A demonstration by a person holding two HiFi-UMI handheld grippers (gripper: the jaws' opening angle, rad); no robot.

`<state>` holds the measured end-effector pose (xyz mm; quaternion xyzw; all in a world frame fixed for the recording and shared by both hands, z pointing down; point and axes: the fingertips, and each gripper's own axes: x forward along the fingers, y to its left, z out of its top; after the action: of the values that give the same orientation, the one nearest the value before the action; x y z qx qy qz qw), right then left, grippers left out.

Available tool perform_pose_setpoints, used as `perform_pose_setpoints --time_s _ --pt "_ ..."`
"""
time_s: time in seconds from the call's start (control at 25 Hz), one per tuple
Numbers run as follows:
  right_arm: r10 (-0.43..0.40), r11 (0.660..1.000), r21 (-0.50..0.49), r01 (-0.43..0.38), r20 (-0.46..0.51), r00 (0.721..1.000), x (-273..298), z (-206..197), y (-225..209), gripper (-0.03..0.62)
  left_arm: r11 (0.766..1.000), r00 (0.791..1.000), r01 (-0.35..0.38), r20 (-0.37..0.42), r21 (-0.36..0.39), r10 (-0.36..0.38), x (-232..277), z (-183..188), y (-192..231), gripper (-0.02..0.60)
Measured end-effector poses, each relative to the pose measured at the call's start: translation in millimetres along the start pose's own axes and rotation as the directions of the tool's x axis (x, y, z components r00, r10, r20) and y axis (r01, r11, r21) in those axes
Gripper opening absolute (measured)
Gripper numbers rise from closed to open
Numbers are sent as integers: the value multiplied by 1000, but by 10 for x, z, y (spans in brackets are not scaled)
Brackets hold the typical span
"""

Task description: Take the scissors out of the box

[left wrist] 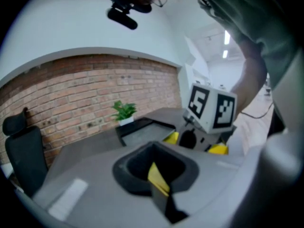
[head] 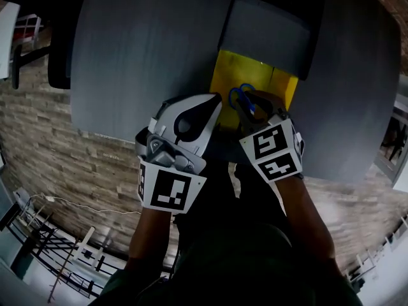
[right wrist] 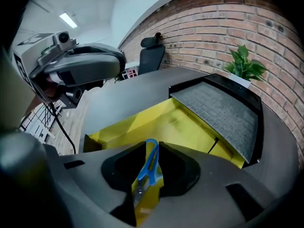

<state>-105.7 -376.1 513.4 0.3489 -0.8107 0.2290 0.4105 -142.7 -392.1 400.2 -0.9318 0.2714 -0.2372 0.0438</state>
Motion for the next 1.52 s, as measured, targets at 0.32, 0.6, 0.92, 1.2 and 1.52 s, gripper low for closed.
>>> perform_pose_setpoints --time_s 0.32,0.6,0.92,1.2,1.52 --pt "-28 1000 -3 28 -70 997 113 -139 -47 71 1000 1000 20 -12 -13 -20 96 -97 -108 0" --pt "-26 999 -34 23 -110 994 190 -211 -29 72 1000 999 29 -18 -10 -29 171 -101 -103 0" --pt "-53 997 -59 58 75 996 -47 23 46 71 1000 1000 19 -9 -5 -19 133 -46 -114 0" --pt "-91 990 -82 115 250 964 -594 132 -22 69 1000 1000 10 -3 20 -10 236 226 -329 0" --pt "-106 987 -79 143 356 929 -936 368 -6 67 998 1000 2 8 69 -2 215 410 -260 0"
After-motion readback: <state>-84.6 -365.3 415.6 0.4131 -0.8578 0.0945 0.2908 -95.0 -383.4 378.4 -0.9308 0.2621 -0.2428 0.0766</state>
